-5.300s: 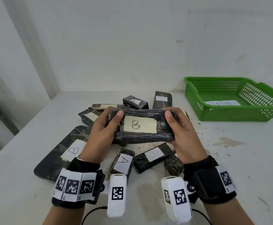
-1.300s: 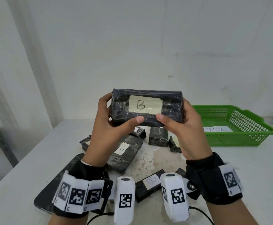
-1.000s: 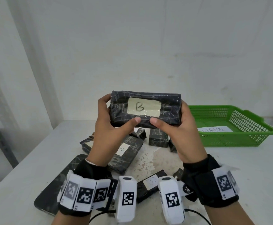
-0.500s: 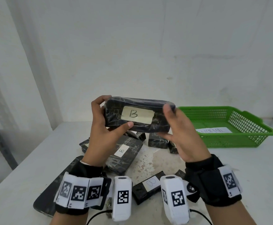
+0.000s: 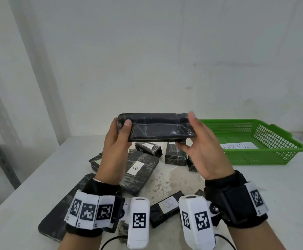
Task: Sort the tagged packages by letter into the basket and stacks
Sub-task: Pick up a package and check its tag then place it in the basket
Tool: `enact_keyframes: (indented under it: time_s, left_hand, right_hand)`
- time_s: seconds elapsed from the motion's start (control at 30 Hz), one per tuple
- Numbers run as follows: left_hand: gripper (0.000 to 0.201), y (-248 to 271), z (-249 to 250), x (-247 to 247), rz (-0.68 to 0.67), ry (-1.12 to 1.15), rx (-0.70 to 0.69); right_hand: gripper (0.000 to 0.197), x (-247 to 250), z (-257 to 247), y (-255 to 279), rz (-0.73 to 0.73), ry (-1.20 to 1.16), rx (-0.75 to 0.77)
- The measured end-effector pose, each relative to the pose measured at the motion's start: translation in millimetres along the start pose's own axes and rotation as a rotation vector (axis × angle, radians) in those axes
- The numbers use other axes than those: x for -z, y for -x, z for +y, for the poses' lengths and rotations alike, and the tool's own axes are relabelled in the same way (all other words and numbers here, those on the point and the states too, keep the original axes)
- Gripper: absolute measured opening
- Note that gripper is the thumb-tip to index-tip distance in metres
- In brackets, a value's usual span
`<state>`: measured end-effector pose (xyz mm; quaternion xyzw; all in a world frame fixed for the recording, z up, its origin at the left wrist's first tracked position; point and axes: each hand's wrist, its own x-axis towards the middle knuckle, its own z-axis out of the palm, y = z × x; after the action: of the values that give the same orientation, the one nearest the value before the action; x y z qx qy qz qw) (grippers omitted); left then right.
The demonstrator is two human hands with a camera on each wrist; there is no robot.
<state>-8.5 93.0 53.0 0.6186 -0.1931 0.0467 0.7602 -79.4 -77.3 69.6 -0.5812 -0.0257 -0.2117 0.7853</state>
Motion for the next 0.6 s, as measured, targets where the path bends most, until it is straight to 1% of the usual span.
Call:
enact_keyframes:
  time_s: [0.03, 0.07, 0.13, 0.17, 0.27, 0.3, 0.37, 0.4, 0.47, 0.53, 0.6]
  left_hand:
    - [0.041, 1.7, 0.0, -0.2, 0.008, -0.007, 0.005]
    - [0.049, 2.4, -1.2, -0.3, 0.011, -0.003, 0.001]
    - [0.062, 4.1, 2.4, -0.5, 0.016, 0.017, -0.002]
    - [0.064, 3.7, 3.5, -0.1, 0.004, 0.035, 0.001]
    - [0.050, 4.5, 10.0, -3.1, -0.070, 0.066, 0.008]
    - [0.045, 4.7, 11.2, -4.6, -0.060, 0.059, -0.003]
    - [0.028, 2.5, 10.2, -5.9, 0.012, 0.020, -0.051]
    - [0.023, 1.9, 9.6, -6.6, 0.034, 0.001, -0.071]
    - [0.021, 1.8, 8.6, -6.5, 0.061, -0.005, -0.080]
    - [0.021, 3.0, 9.3, -6.1, 0.062, -0.007, -0.082]
    - [0.022, 5.3, 10.3, -6.3, 0.038, 0.010, -0.087]
  right_hand:
    - [0.044, 0.4, -0.1, -0.7, 0.013, -0.005, -0.009]
    - [0.041, 0.9, 0.6, -1.7, 0.040, -0.010, -0.003]
    - [0.029, 2.6, 3.5, -4.0, 0.103, 0.001, 0.046]
    - [0.024, 3.5, 4.9, -4.7, 0.128, 0.003, 0.078]
    - [0.021, 4.8, 7.0, -5.7, 0.143, 0.020, 0.150]
    - [0.021, 3.8, 6.6, -5.2, 0.139, 0.031, 0.158]
    - [0.024, 1.7, 5.0, -3.5, 0.109, 0.053, 0.152]
    - [0.025, 0.8, 4.5, -2.7, 0.087, 0.059, 0.143]
    - [0.026, -1.2, 3.8, 0.0, 0.057, 0.072, 0.133]
    - [0.025, -2.6, 4.5, 0.5, 0.099, 0.096, 0.162]
    - [0.014, -2.5, 6.6, -0.9, 0.160, 0.101, 0.190]
